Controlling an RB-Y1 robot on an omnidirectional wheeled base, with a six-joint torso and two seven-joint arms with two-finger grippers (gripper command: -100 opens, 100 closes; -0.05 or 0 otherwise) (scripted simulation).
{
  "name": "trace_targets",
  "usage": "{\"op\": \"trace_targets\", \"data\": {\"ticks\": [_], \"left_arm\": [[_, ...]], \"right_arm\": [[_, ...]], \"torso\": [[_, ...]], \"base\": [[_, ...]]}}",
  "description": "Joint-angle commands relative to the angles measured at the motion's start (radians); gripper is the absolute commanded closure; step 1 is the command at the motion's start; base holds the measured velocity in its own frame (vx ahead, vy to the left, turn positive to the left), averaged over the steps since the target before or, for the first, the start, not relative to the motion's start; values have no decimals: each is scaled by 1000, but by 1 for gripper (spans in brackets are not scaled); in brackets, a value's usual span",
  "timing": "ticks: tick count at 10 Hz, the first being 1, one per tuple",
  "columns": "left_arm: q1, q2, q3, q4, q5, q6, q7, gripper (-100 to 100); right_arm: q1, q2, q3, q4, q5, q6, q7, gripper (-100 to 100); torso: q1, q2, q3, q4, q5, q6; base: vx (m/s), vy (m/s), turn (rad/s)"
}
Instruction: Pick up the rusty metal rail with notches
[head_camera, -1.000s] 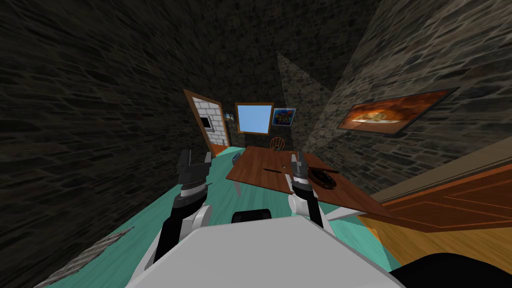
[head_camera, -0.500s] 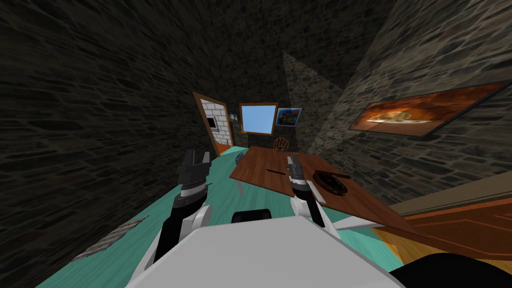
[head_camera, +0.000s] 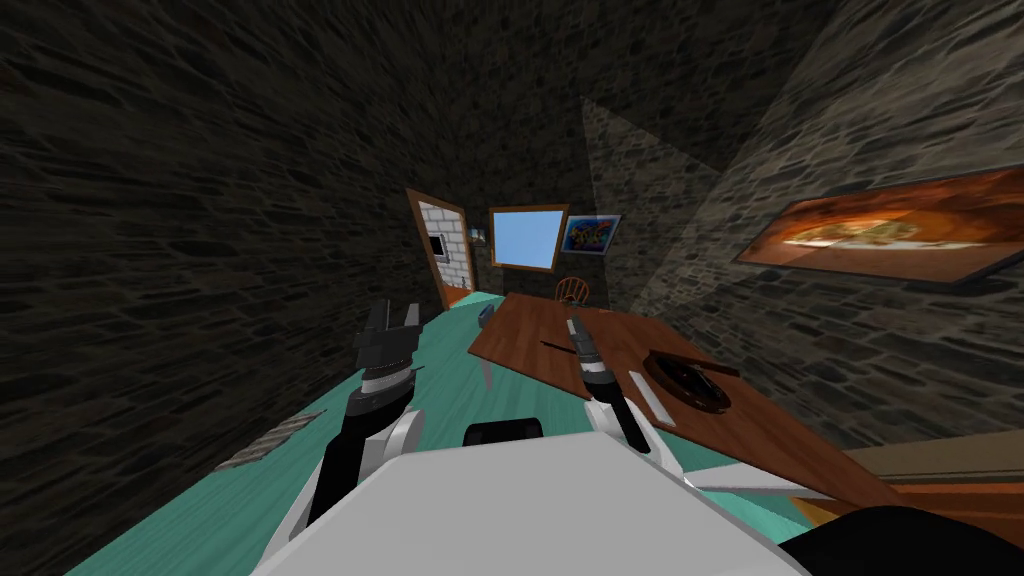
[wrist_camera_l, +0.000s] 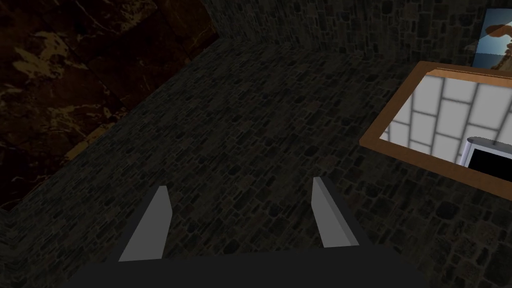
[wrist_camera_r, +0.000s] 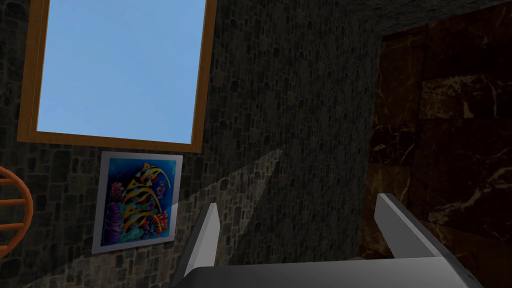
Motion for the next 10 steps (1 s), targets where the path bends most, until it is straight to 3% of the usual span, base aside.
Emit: {"op": "trace_targets", "data": {"ticks": [1,4,5,6,7,8,9,10], "left_arm": [[0,0,0,0,0,0,0,0],[0,0,0,0,0,0,0,0],[0,0,0,0,0,0,0,0],[0,0,0,0,0,0,0,0],[0,0,0,0,0,0,0,0],[0,0,0,0,0,0,0,0],[0,0,0,0,0,0,0,0],[0,0,0,0,0,0,0,0]], "right_arm": [[3,-49,16,50,13,-12,-1,-100],[5,-128,49,132,39,-23,-2,-100],[5,-128,49,134,39,-23,-2,-100],[6,-169,67,161,54,-30,-2,-100],[6,-169,67,178,54,-30,-2,-100],[7,-210,86,212,69,-36,-2,-100],[7,-210,86,225,69,-36,-2,-100],[8,-251,106,265,86,-42,-2,-100]], "torso": [[0,0,0,0,0,0],[0,0,0,0,0,0],[0,0,0,0,0,0],[0,0,0,0,0,0],[1,0,0,0,0,-1],[0,1,0,0,0,0],[0,0,0,0,0,0],[0,0,0,0,0,0]], "base": [[14,31,192],[19,36,174],[13,26,95],[11,39,256],[11,26,113],[14,33,184],[14,27,123],[17,39,248]]}}
